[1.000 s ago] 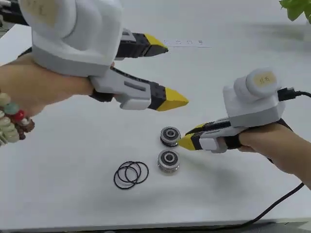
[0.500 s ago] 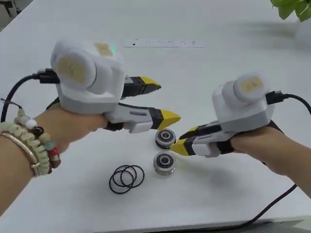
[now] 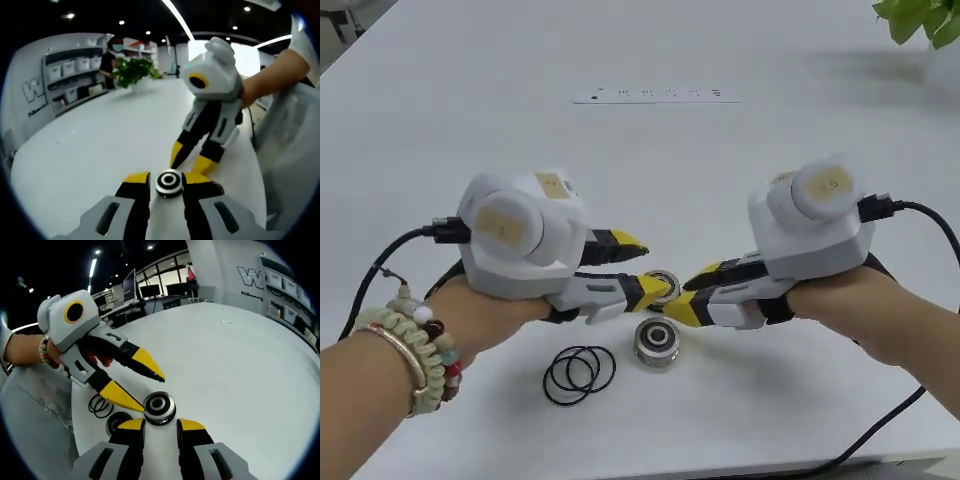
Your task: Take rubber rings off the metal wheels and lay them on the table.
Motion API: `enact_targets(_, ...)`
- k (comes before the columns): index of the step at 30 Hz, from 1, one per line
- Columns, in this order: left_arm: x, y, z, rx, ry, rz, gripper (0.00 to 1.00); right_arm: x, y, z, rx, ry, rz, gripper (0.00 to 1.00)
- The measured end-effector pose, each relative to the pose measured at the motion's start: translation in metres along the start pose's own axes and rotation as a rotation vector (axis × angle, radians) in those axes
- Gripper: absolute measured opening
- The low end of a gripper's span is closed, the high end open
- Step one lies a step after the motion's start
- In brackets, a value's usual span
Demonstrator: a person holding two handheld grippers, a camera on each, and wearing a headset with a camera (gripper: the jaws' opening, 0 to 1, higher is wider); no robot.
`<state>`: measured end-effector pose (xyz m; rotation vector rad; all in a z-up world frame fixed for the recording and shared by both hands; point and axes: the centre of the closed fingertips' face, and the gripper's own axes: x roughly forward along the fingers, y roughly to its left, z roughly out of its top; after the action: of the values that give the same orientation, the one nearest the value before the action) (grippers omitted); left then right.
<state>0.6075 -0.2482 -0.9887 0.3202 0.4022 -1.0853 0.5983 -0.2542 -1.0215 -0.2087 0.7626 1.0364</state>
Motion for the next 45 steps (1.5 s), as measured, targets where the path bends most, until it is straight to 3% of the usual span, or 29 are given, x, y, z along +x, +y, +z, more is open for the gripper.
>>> enact_targets(4, 0.001, 0.002, -0.002, -0.003, 0.015, 0.025, 0.22, 0.001, 0.000, 0.001, -0.018, -0.003, -0.003, 0.24)
enact_targets(7, 0.002, 0.000, -0.002, -0.011, 0.013, 0.017, 0.21, 0.002, 0.001, 0.002, -0.030, -0.004, -0.004, 0.24)
enact_targets(11, 0.004, -0.005, -0.010, 0.018, 0.047, 0.001, 0.21, 0.003, 0.001, 0.002, -0.050, -0.006, -0.008, 0.24)
enact_targets(12, 0.005, -0.004, -0.006, 0.010, 0.021, 0.006, 0.20, 0.003, 0.000, 0.002, -0.054, -0.006, -0.010, 0.24)
enact_targets(19, 0.005, -0.004, -0.009, -0.012, 0.021, 0.012, 0.17, 0.005, 0.001, 0.002, -0.084, -0.008, -0.016, 0.23)
enact_targets(26, 0.005, -0.001, -0.012, -0.025, 0.021, 0.020, 0.14, 0.004, 0.002, 0.003, -0.077, -0.014, -0.003, 0.19)
enact_targets(28, 0.005, -0.001, -0.012, -0.023, 0.022, 0.021, 0.14, 0.003, -0.001, 0.000, -0.130, 0.017, -0.018, 0.15)
enact_targets(34, 0.004, -0.001, -0.013, -0.041, 0.018, 0.027, 0.14, 0.004, 0.002, 0.001, -0.145, 0.012, -0.015, 0.13)
enact_targets(38, 0.003, -0.001, -0.013, -0.045, 0.020, 0.024, 0.14, 0.002, -0.003, 0.001, -0.185, 0.018, -0.044, 0.01)
enact_targets(45, 0.003, -0.001, -0.013, -0.041, 0.021, 0.024, 0.14, 0.004, -0.004, 0.000, -0.147, 0.040, -0.058, 0.00)
